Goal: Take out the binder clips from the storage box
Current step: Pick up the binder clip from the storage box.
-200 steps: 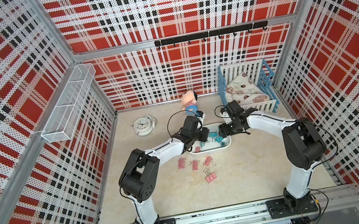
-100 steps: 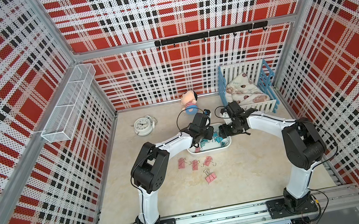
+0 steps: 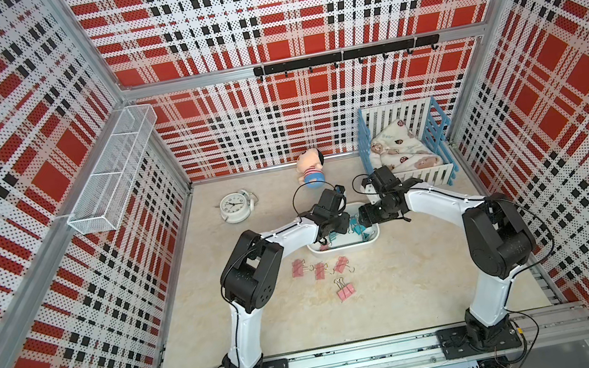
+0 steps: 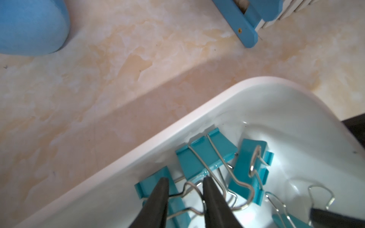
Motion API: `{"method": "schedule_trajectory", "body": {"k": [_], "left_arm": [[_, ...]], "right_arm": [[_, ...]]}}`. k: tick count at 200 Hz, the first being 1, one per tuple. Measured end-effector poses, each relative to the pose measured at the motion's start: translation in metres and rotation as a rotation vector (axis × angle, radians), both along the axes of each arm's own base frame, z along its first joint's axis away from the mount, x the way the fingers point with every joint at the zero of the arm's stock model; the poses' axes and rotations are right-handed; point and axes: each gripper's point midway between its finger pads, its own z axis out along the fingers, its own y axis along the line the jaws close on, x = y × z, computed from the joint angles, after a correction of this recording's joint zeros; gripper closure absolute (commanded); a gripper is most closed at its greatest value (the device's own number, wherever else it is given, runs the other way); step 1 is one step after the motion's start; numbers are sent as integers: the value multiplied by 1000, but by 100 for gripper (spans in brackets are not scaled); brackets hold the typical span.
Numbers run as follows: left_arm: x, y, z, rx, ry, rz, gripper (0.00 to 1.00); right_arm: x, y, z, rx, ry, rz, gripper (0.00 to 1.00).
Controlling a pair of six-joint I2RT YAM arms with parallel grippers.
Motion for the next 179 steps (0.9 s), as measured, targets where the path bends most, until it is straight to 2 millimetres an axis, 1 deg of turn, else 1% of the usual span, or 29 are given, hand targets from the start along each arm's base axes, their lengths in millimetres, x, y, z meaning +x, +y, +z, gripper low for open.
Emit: {"method": "schedule_trajectory", "body": {"k": [52,88,133,146,179], "left_arm": [[9,3,8,13,-42,28,79],[18,10,20,29,-95,64,90],[12,22,21,50,-96,91,98],[9,29,21,60,-99,104,100],[-6,51,25,91,-115,137,100]], "right_arm": [[0,0,0,2,0,1,30],[0,1,0,3,1,2,30],[0,1,0,5,1,3,30],[0,1,0,5,1,3,30],[0,1,0,6,2,3,30]]}}
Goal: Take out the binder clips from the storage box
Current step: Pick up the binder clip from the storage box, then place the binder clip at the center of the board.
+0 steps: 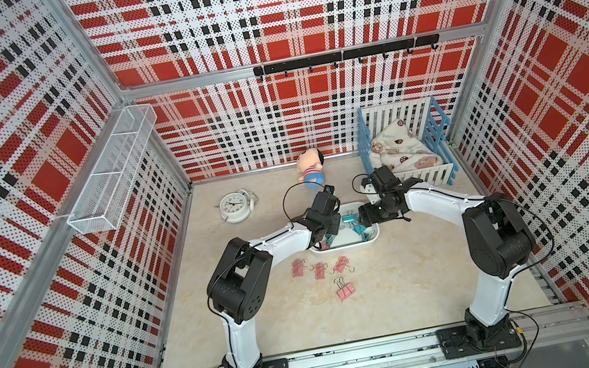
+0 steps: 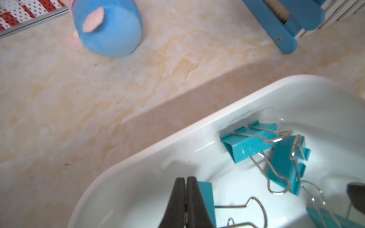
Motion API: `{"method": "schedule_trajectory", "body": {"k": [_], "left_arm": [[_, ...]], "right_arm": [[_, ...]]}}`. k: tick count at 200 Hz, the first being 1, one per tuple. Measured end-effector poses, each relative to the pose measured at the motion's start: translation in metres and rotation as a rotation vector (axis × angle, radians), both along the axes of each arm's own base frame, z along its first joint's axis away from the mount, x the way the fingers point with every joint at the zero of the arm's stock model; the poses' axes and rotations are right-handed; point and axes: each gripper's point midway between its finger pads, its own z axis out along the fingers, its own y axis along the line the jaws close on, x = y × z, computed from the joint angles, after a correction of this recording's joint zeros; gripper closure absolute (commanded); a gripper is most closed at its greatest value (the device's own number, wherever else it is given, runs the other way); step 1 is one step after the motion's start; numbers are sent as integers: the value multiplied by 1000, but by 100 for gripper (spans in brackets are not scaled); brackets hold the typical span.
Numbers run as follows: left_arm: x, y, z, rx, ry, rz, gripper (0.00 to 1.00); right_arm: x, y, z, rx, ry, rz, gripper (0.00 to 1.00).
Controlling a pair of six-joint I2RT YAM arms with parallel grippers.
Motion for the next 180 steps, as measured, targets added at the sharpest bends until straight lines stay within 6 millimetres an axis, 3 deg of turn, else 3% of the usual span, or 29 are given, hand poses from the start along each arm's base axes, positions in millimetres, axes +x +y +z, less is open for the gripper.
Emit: {"method": "schedule_trajectory", "body": {"k": [23,71,99,142,180], "left_arm": [[-8,14,16,-2,-45,23,100],[-22,33,73,-94,-212,42,100],[-32,44,96,-149,-281,50,100],[-57,70,99,-162,-318,90,100],[-102,97,91,-178,-349,152,100]], "right_arm": [[0,0,0,1,2,1,30],[0,1,-1,2,3,2,30],[0,1,-1,3,1,2,29],[1,1,-1,5,-1,2,29],[1,2,-2,7,3,4,29]]}}
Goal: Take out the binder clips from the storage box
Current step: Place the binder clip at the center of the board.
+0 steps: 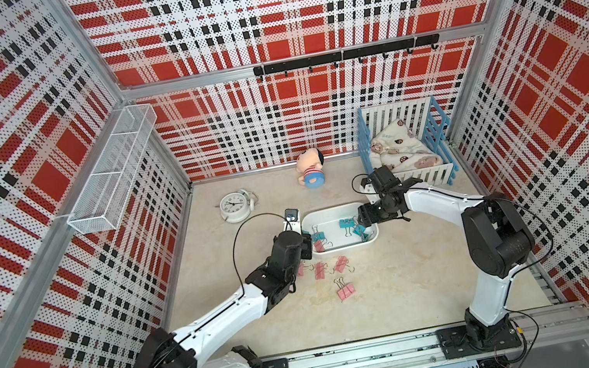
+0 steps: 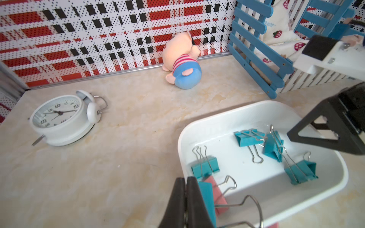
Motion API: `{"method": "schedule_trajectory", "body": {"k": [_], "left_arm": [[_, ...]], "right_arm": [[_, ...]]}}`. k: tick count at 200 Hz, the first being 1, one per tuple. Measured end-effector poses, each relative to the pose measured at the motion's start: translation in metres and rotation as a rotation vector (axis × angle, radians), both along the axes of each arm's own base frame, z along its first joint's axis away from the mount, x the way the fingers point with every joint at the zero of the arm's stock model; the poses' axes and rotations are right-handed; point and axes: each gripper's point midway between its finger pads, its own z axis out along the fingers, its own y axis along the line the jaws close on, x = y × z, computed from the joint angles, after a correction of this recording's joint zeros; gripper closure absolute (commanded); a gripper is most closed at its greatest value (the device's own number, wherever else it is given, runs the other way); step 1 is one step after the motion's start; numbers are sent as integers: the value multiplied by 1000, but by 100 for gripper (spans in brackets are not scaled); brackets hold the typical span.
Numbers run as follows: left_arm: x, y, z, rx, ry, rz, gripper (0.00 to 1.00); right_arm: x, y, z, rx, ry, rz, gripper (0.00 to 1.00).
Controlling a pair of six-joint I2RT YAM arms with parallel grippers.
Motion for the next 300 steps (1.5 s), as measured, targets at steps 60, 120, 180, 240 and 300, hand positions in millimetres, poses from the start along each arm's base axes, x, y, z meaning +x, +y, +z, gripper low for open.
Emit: {"method": "schedule_trajectory", "body": {"k": [60,120,180,240,300], "left_arm": [[-55,11,-33,-41,14,11,100],[-73,9,-44,-82,27,95,100],[-89,24,-80,-58,80,215,100],[-97,35,-100,-27,99,282,100],[-97,37,-107,12,86,319,100]], "right_arm": [[-1,1,-5,2,14,4,30],[-1,1,-5,2,14,4,29],[-1,1,-5,2,13,7,29],[-1,1,-5,1,12,11,29],[-1,2,-5,3,14,13,29]]}}
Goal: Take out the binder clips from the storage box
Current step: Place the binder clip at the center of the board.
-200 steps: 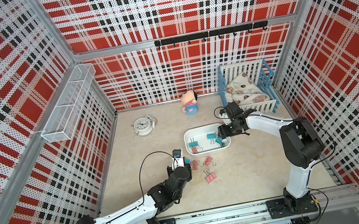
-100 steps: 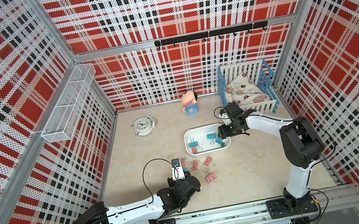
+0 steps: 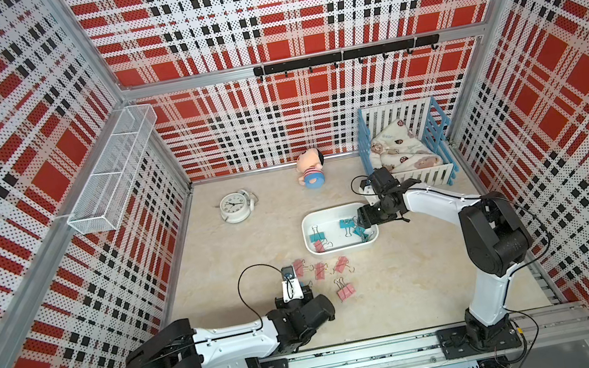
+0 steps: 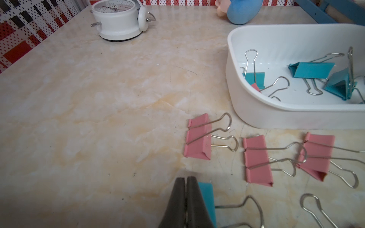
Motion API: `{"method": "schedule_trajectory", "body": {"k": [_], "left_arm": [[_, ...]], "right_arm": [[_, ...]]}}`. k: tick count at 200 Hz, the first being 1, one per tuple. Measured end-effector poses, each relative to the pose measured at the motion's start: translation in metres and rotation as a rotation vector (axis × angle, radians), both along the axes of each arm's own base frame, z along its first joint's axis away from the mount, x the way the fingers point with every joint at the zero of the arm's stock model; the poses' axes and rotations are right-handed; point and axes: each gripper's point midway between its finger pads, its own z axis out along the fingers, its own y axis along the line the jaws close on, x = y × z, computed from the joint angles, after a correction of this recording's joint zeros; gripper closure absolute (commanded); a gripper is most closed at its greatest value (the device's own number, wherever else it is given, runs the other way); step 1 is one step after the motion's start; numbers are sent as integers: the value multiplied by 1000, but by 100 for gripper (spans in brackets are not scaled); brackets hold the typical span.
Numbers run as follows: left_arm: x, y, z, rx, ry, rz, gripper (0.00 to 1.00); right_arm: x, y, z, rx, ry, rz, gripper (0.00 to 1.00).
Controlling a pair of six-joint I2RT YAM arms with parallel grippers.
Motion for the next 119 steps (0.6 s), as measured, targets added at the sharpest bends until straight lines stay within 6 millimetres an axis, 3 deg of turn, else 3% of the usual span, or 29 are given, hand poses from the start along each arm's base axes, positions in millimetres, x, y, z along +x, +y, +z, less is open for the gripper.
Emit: {"method": "schedule_trajectory", "body": {"k": [49,71,119], "left_arm": [[3,-10,-2,94,-16,13,100],[3,-12,-2,119,-23,14,83],[-3,-16,-13,121,24,-14,80]], "right_arm": [[0,0,0,0,0,0,29],[0,0,0,0,0,0,29],[0,0,-1,-3,5,0,29]]}}
